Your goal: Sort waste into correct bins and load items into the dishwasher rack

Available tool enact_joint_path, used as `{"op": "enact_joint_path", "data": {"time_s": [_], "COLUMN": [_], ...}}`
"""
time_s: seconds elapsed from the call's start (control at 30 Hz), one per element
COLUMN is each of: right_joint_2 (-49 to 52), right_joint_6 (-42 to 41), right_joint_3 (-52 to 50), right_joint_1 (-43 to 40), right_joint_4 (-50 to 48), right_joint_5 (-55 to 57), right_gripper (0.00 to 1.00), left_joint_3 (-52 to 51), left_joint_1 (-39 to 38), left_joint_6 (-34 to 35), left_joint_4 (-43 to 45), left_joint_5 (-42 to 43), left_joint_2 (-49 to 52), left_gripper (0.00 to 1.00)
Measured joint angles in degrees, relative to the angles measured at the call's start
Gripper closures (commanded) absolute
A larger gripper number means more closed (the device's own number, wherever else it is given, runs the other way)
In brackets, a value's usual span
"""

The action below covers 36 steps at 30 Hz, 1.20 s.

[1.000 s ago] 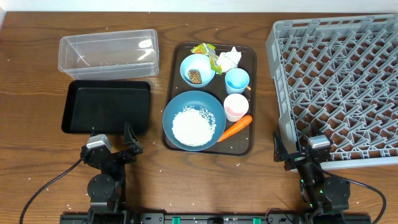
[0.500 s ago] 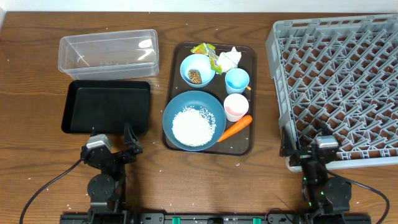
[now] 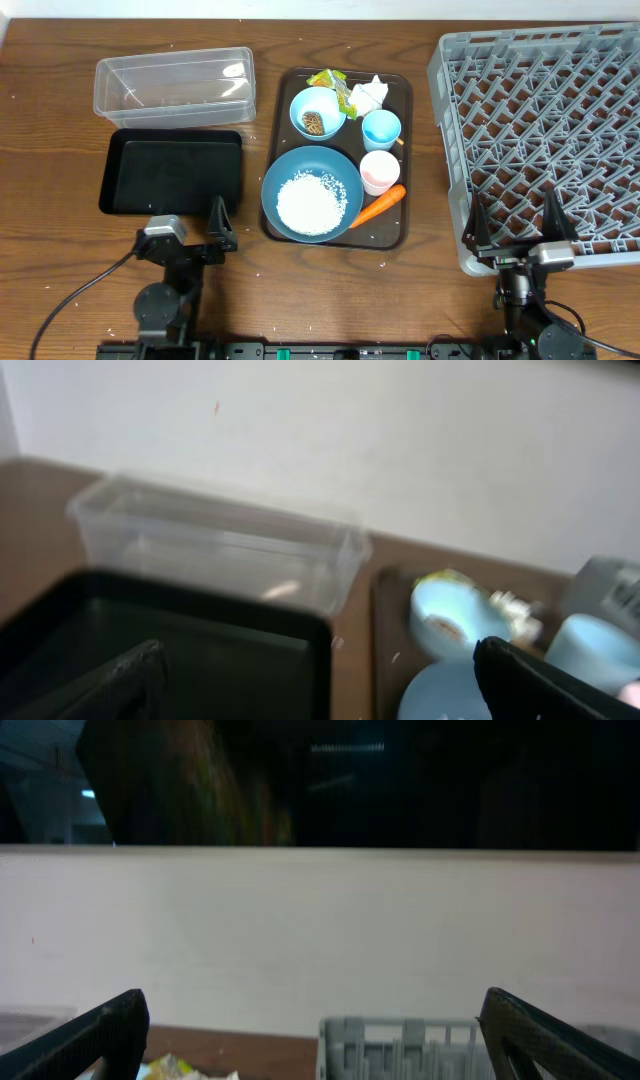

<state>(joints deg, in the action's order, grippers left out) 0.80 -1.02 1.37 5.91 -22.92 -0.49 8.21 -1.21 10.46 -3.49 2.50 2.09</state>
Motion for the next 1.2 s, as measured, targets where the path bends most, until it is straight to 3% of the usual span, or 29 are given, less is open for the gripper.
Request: {"op": "enact_joint_path", "data": {"time_s": [0.17, 0.37, 0.87, 1.03, 1.2], "right_joint_2": [3.67, 15.34, 58.14, 74.58, 86.9], "right_joint_6": [0.2, 0.26, 0.42, 0.87, 1.57], "right_joint_3": [6.38, 19.8, 65.0, 82.42, 92.76], "right_joint_1": [0.0, 0.0, 0.0, 0.0, 0.0], "right_joint_4": [-0.17, 3.1, 44.35, 59.67, 64.32], "right_joint_5": [0.98, -0.74, -13.75, -15.06, -15.45], "right_gripper": [0.01, 0.01, 0.01, 0.01, 0.01], "left_joint_3": [10.75, 24.98, 71.14, 82.47, 85.9], "left_joint_1": [0.0, 0.0, -1.64, -7.26, -14.14], "left_joint_6": [-1.77, -4.98, -11.8, -12.31, -12.46], "left_joint_4": [-2.36, -9.55, -46.36, -53.4, -53.0], "left_joint_5": [2.75, 7.17, 11.08, 11.1, 11.23], "left_joint_2": [7.06, 23.21, 66.53, 77.42, 85.79], "left_gripper": [0.02, 0.02, 0.02, 0.02, 0.02]}}
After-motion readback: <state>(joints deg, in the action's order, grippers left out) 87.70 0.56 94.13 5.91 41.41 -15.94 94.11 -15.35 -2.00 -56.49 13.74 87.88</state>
